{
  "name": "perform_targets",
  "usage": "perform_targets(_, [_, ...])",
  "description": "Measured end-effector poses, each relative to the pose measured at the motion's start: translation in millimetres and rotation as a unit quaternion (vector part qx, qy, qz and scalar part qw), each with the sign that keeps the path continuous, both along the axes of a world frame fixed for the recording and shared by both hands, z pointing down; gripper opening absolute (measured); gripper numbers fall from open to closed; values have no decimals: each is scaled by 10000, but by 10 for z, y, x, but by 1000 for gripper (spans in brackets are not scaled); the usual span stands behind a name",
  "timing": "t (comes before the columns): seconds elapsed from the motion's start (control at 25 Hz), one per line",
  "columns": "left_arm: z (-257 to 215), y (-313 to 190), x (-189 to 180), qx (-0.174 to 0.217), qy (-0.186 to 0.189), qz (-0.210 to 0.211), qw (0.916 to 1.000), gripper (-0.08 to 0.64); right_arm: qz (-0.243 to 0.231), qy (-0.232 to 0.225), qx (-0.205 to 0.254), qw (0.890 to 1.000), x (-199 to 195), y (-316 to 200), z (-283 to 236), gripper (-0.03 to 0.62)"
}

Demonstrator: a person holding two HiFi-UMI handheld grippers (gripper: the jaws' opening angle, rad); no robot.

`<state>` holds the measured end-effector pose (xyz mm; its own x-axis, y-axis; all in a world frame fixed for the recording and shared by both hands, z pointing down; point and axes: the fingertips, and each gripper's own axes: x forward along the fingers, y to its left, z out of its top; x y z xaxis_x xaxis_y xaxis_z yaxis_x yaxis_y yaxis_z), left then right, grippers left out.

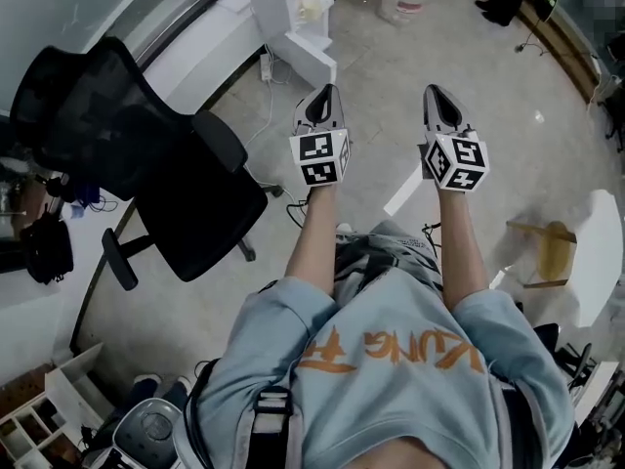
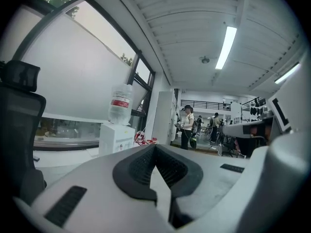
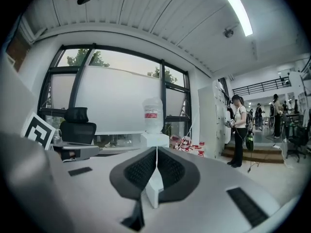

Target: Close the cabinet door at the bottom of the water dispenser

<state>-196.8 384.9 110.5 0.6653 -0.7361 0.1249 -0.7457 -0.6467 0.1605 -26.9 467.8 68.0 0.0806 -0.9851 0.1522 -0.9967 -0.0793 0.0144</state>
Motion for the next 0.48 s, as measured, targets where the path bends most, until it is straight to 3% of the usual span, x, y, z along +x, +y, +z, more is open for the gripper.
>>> perform_targets(0.16, [50, -40, -57, -94, 75, -32, 9999, 20, -80, 51, -43, 9999, -52, -18, -10, 29])
perform_targets(0.32, [126, -288, -469, -279, 171, -669, 9972, 20, -86, 141, -107, 9998, 35, 17, -10, 29])
perform_targets(0.48, [112, -369, -598, -173, 157, -841, 9962, 20, 82, 163, -113, 9998, 255, -30, -22, 29])
